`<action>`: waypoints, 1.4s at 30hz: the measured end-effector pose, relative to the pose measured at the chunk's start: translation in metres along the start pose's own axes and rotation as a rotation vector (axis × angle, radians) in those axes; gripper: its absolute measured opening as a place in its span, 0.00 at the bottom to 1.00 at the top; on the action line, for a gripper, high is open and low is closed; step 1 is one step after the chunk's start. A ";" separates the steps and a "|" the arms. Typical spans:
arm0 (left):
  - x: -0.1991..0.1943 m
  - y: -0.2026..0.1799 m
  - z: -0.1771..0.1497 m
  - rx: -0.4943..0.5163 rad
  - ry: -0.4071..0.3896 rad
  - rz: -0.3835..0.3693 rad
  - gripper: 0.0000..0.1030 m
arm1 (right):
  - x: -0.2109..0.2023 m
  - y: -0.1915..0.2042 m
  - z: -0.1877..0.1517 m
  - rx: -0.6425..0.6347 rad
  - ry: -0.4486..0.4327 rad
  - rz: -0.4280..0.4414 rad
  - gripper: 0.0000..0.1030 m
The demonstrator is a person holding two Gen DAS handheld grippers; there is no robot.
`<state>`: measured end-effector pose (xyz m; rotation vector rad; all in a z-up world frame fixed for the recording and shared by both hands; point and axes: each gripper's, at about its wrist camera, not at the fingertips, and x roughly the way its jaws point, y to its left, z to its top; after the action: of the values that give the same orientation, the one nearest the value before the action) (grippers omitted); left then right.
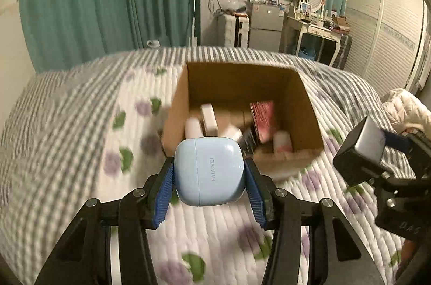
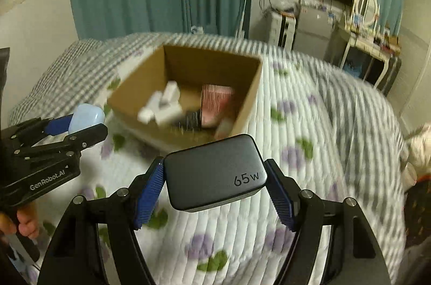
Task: Organize rigid objects
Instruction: 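Drop the earbud case in the box with the left tool while the right drops the charger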
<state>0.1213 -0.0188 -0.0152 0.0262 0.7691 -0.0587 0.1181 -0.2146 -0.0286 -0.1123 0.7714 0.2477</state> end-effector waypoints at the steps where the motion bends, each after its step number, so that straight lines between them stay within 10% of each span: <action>1: 0.004 0.002 0.010 -0.001 -0.001 0.002 0.49 | -0.001 0.001 0.010 -0.008 -0.011 -0.011 0.70; 8: 0.065 -0.001 0.044 0.021 0.026 0.008 0.49 | 0.032 -0.007 0.070 -0.014 -0.041 0.007 0.70; 19: 0.124 0.000 0.048 0.026 0.054 0.003 0.52 | 0.093 -0.009 0.068 -0.086 -0.003 0.007 0.70; 22: 0.112 0.000 0.055 0.045 0.001 0.031 0.69 | 0.098 -0.006 0.071 -0.104 -0.012 0.022 0.70; 34: 0.078 0.022 0.063 -0.014 -0.037 0.065 0.70 | 0.133 -0.005 0.088 -0.065 0.050 0.051 0.78; 42: -0.038 0.008 0.074 0.019 -0.190 0.053 0.86 | 0.027 -0.009 0.082 -0.068 -0.054 -0.039 0.78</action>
<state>0.1461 -0.0129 0.0647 0.0580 0.5776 -0.0178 0.1939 -0.2031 0.0110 -0.1843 0.7065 0.2397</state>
